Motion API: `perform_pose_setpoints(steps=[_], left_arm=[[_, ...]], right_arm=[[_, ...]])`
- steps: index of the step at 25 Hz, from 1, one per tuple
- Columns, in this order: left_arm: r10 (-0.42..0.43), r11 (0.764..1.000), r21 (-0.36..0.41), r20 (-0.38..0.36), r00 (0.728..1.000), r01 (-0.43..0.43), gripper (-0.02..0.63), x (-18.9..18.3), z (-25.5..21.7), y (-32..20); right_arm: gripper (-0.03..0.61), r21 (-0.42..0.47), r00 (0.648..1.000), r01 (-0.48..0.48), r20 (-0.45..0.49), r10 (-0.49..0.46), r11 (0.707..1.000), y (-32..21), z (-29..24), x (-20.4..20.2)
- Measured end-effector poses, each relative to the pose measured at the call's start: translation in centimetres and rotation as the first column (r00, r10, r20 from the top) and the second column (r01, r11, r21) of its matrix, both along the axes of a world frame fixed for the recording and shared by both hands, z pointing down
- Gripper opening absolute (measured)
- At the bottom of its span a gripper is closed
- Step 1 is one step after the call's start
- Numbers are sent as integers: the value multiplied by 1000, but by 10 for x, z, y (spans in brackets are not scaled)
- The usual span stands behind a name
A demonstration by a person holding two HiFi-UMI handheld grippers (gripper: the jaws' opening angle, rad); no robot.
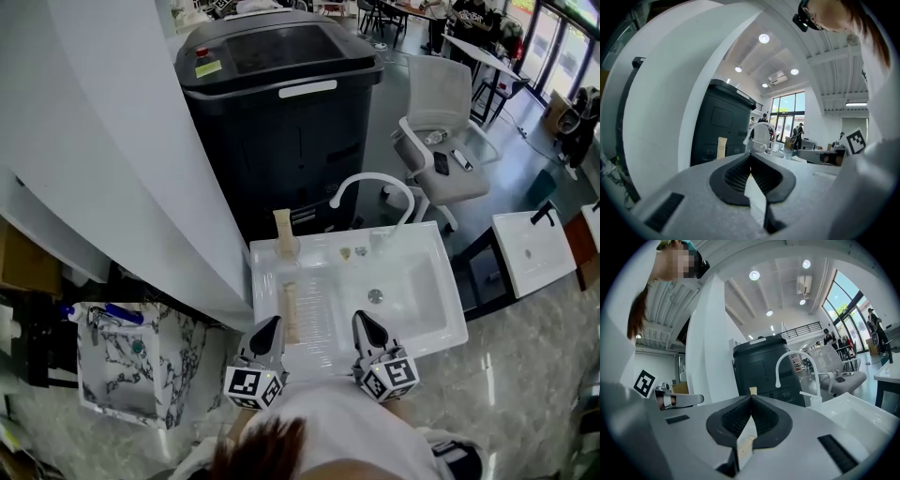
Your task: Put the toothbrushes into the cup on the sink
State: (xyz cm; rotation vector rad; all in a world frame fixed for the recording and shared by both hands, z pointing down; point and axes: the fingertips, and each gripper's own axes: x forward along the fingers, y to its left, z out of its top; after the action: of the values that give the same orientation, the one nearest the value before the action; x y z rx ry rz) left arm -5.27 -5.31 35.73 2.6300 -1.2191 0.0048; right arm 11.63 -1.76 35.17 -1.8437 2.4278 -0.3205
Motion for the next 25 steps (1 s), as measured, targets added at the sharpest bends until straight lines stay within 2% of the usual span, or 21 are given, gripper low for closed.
perform_pose_setpoints(steps=[13,18,25], left_arm=[[36,999,-1,-6,999,-36,15,-12,10,-12],[46,999,-21,-15,999,-47,15,-16,16,-8],[35,999,-7,-16,999,-35,15,-24,10,-17]], right_arm=[[12,18,999,-37,-20,37,999,2,-2,-9],[14,30,999,-26,-17,27,999,7,-8,-12],[14,51,999,-22,-47,25,998,-7,-18,-18]])
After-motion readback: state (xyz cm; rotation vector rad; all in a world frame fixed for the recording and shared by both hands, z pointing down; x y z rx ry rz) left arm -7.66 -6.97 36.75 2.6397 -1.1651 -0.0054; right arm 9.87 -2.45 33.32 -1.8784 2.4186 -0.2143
